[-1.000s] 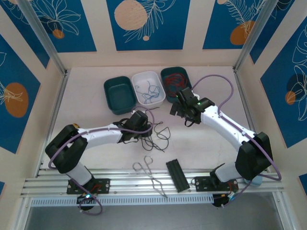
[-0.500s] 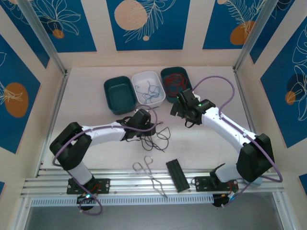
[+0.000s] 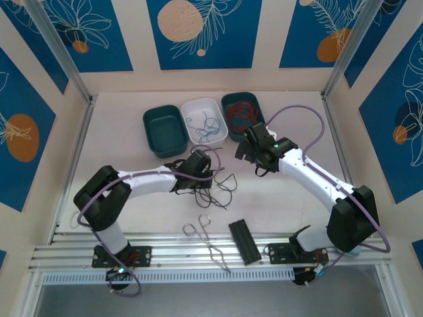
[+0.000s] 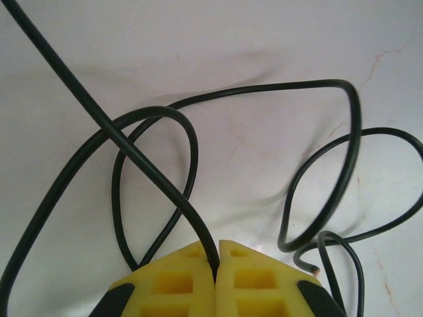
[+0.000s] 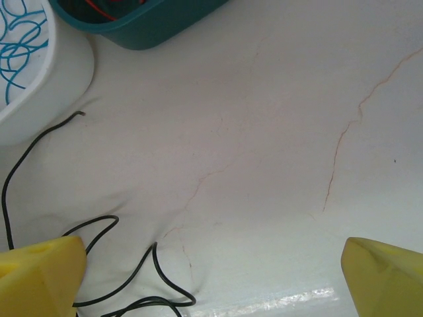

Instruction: Untangle the cables

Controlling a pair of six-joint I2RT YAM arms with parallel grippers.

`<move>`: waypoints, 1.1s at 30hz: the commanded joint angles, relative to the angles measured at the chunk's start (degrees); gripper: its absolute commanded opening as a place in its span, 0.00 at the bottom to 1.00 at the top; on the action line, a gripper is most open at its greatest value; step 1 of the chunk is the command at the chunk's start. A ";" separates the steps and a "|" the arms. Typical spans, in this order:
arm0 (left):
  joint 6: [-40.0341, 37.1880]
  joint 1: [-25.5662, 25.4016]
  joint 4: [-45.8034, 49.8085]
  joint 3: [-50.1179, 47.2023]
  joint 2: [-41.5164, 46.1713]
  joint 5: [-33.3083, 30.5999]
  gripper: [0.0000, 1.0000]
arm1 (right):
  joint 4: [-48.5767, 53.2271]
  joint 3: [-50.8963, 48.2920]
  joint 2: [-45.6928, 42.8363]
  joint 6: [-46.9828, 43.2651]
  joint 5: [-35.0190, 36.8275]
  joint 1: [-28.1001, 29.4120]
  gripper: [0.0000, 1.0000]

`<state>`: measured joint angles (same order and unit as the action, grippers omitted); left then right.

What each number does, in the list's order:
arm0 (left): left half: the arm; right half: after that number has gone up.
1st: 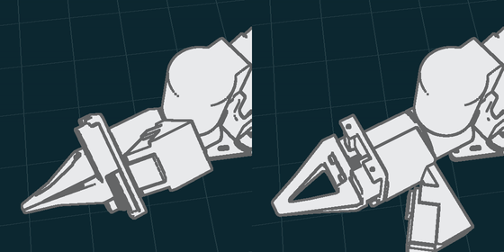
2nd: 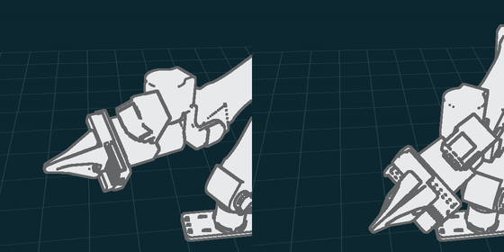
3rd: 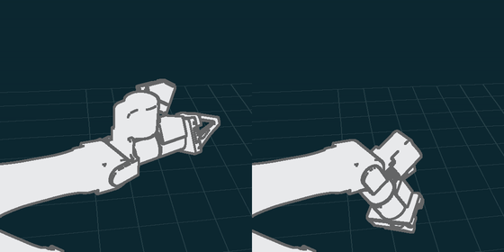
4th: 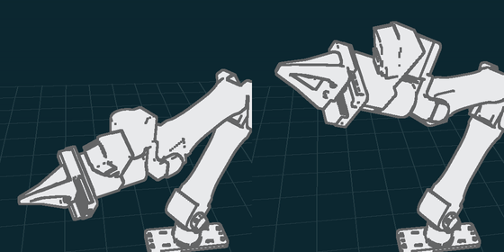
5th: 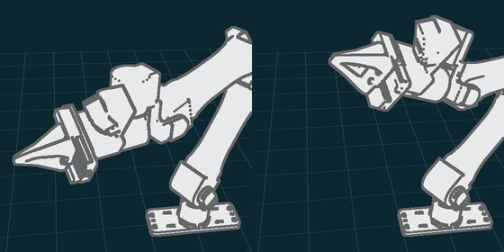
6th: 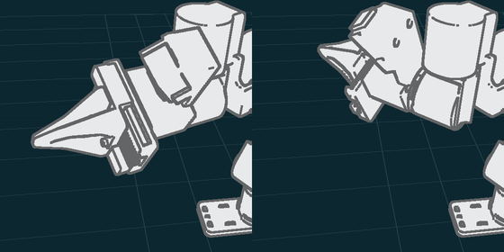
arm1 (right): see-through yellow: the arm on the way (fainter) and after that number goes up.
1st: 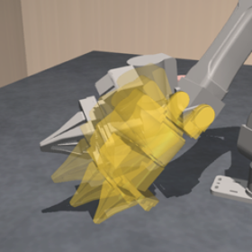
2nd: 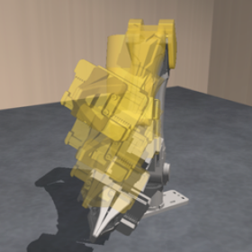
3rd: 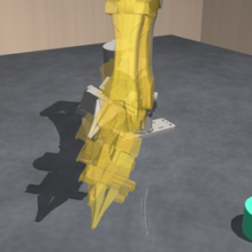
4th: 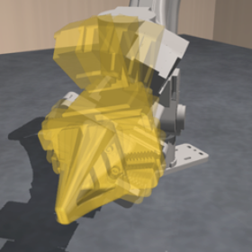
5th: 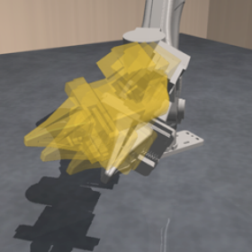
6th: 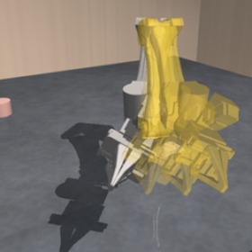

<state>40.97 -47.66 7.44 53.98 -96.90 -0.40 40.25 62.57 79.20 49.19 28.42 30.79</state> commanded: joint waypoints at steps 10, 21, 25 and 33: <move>-9.19 -0.77 5.67 2.88 12.83 5.24 0.00 | -0.86 -1.61 -3.40 1.30 2.62 0.69 0.99; -20.54 -0.77 11.22 6.57 22.00 4.16 0.00 | -2.19 -2.62 -5.31 1.38 3.81 1.43 0.99; -23.77 -0.77 10.48 7.23 24.87 2.50 0.00 | -2.76 -2.89 -6.22 1.36 3.79 1.63 0.99; -24.71 -0.69 6.33 4.79 27.12 1.04 0.00 | -6.19 -3.85 -7.91 -2.96 -2.97 1.92 0.99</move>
<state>17.58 -47.83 15.57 59.20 -70.54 2.61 36.16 59.31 72.90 48.18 28.91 32.32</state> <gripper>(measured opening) 0.059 0.991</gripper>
